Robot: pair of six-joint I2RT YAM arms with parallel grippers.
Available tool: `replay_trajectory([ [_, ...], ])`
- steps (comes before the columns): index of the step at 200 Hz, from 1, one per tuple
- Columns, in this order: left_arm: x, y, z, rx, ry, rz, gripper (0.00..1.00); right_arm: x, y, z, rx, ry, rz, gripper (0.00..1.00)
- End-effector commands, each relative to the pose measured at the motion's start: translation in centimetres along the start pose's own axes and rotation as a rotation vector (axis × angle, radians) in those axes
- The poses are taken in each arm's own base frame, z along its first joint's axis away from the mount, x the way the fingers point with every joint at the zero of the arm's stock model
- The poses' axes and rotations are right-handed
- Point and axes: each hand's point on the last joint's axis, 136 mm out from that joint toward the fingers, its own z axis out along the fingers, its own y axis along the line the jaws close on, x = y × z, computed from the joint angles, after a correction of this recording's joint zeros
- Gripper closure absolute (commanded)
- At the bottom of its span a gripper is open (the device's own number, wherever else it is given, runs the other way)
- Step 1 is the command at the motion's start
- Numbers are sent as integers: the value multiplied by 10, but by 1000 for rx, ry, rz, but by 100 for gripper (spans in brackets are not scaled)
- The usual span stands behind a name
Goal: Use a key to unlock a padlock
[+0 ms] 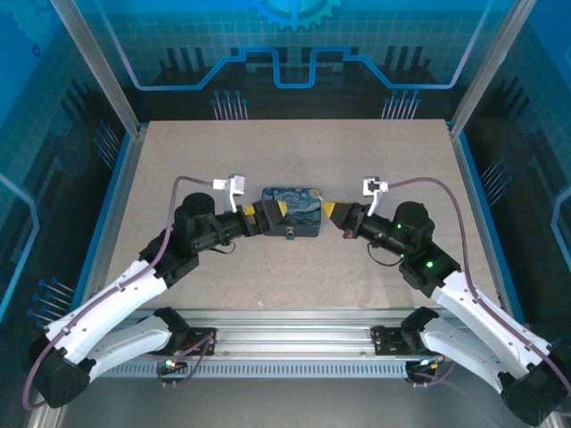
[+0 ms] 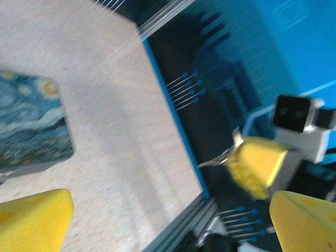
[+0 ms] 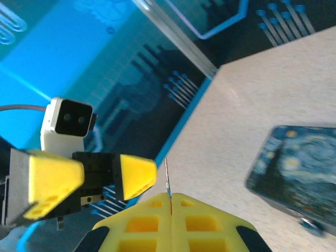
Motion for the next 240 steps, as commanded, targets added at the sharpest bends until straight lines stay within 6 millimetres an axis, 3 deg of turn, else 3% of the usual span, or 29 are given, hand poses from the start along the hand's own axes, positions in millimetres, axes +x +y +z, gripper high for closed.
replay_trajectory([
  [1,30,34,11,-44,77,-21,1,13,-38,-12,187,63,-48,100],
  [30,53,73,22,-99,82,-27,1,17,-67,-17,321,93,-85,100],
  [57,63,92,29,-106,22,29,1,20,-92,-15,430,124,-106,100],
  [137,46,116,62,-164,-99,189,1,26,-142,13,596,193,-130,100],
  [211,23,142,80,-223,-137,204,1,28,-162,29,659,245,-146,100],
  [240,26,139,80,-200,-118,207,1,24,-169,37,687,260,-164,100],
])
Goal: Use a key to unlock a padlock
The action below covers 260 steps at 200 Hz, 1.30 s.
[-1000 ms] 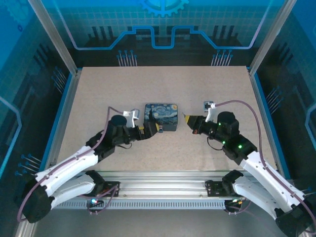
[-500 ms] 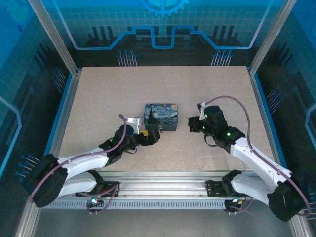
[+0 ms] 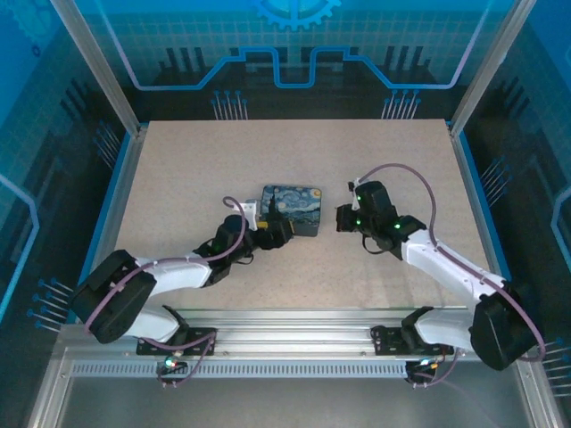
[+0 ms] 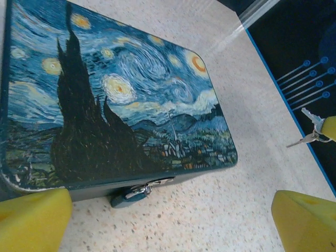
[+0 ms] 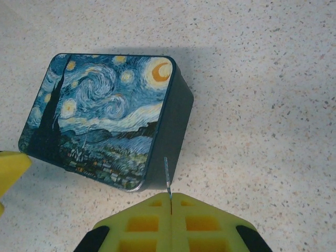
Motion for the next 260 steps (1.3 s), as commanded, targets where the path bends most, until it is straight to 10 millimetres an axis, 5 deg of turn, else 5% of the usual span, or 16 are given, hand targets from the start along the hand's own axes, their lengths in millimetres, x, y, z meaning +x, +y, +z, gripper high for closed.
replay_trajectory([
  [1,-14,-16,1,64,-35,36,1,-20,-4,3,39,-32,-21,100],
  [48,14,-17,-3,98,30,12,1,-50,-4,23,86,-23,-59,100],
  [108,30,-20,16,87,-14,123,1,-67,-10,64,159,20,-77,100],
  [203,50,-1,47,28,-27,166,1,-54,-21,107,204,98,-62,100],
  [260,64,-26,59,168,43,185,4,-36,-8,128,153,165,-73,100],
])
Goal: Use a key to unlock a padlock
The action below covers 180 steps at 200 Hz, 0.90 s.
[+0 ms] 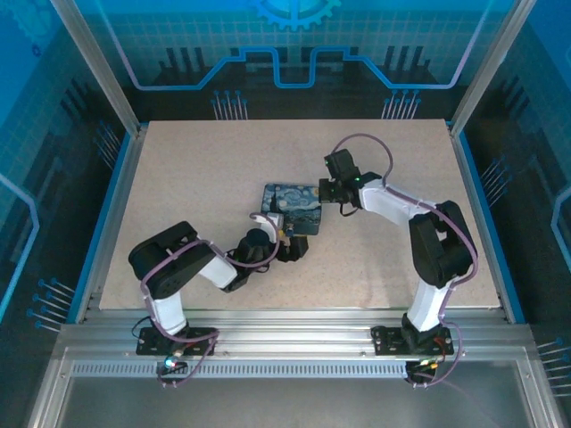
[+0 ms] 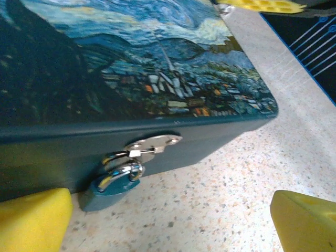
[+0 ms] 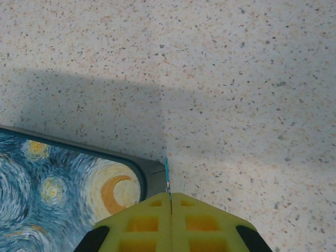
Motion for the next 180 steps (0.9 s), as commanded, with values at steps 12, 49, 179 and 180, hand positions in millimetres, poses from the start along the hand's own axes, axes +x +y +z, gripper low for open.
replay_trajectory([
  [12,0,-32,9,149,26,36,5,8,14,14,-36,41,-17,100],
  [49,-1,-38,10,178,29,44,9,14,24,17,-56,55,-30,100],
  [179,-13,-29,-6,280,-36,-103,37,16,30,8,-73,40,-32,100],
  [180,-13,-29,-6,280,-36,-104,37,16,30,9,-72,41,-33,100],
])
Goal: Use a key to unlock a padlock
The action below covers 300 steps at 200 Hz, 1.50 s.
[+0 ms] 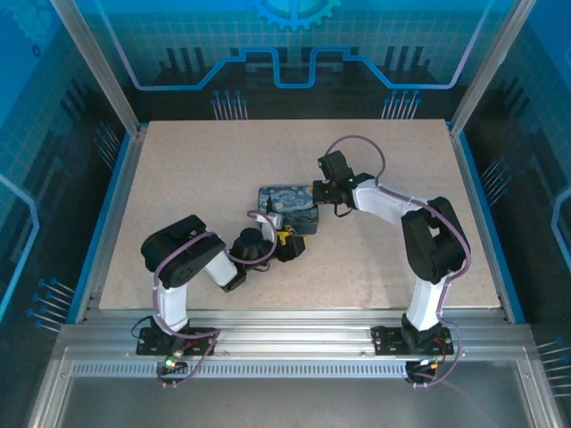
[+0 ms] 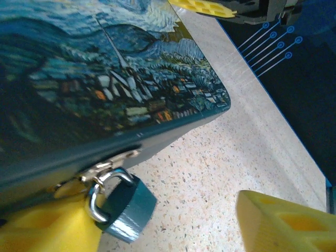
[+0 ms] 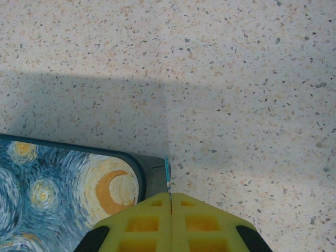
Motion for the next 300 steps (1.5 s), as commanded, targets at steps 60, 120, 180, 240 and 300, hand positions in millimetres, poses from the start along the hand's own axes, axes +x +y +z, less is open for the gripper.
replay_trajectory([
  [60,-11,-19,-2,88,-28,-24,42,12,16,-4,-49,28,-14,100],
  [120,-7,-4,5,6,33,-89,53,10,20,-9,-53,19,-27,100],
  [180,-7,11,-2,-54,64,-138,64,9,21,-11,-59,11,-32,100],
  [240,-9,15,-7,-62,75,-164,75,8,21,-16,-64,2,-32,100],
  [300,-10,16,-1,-60,69,-180,60,9,23,-20,-78,-7,-28,100],
])
